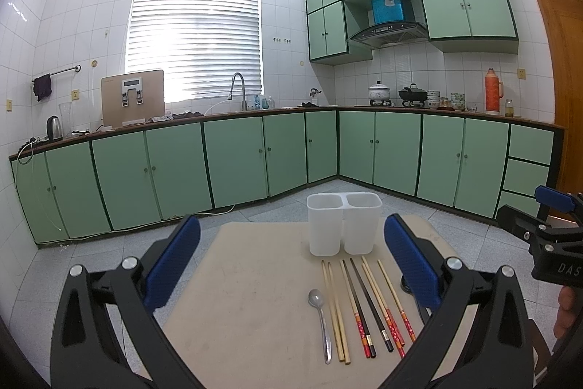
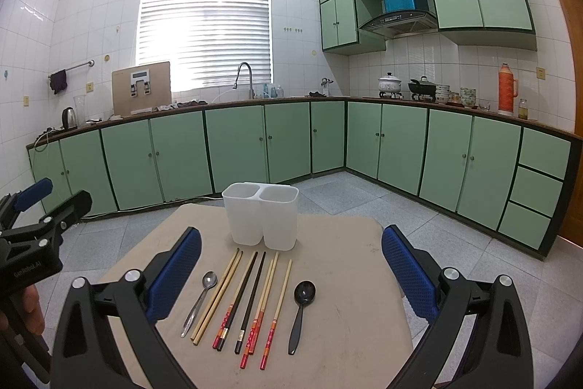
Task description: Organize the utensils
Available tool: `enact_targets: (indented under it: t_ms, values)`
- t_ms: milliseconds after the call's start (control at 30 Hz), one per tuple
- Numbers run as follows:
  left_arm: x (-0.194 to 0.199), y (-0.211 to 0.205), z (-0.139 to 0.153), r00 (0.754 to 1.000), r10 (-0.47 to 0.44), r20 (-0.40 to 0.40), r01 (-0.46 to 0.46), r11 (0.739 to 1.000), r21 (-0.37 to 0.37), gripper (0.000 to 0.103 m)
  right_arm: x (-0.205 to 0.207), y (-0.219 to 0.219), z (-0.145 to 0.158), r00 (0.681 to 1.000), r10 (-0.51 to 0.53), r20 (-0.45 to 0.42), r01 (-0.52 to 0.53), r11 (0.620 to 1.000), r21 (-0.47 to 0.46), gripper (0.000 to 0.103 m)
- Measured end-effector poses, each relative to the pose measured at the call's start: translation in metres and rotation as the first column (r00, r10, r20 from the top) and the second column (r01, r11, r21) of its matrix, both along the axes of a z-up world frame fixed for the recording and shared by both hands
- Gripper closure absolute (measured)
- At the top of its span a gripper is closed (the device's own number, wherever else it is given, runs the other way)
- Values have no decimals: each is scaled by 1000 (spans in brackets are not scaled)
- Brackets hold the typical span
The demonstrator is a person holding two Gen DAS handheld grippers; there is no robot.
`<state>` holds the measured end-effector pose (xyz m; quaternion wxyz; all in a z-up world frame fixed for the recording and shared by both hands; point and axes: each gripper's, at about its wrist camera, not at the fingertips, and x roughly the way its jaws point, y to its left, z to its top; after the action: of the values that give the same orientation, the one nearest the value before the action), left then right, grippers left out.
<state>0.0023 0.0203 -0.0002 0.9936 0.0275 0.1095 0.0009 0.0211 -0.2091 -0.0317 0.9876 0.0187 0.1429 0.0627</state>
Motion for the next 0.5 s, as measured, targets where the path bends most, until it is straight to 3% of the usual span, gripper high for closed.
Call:
enact_targets:
  t_ms: [300,500]
  values:
    - [0,-2,0,1000,0,-1,0,1000,0,5,2,1,-4,1000,1,-1,-1,1000,1,6]
    - [-1,44,-1,1000,9,-12,-9,1000,0,5,5,2,-10,1000,-1,-7,1,1000,-2,6]
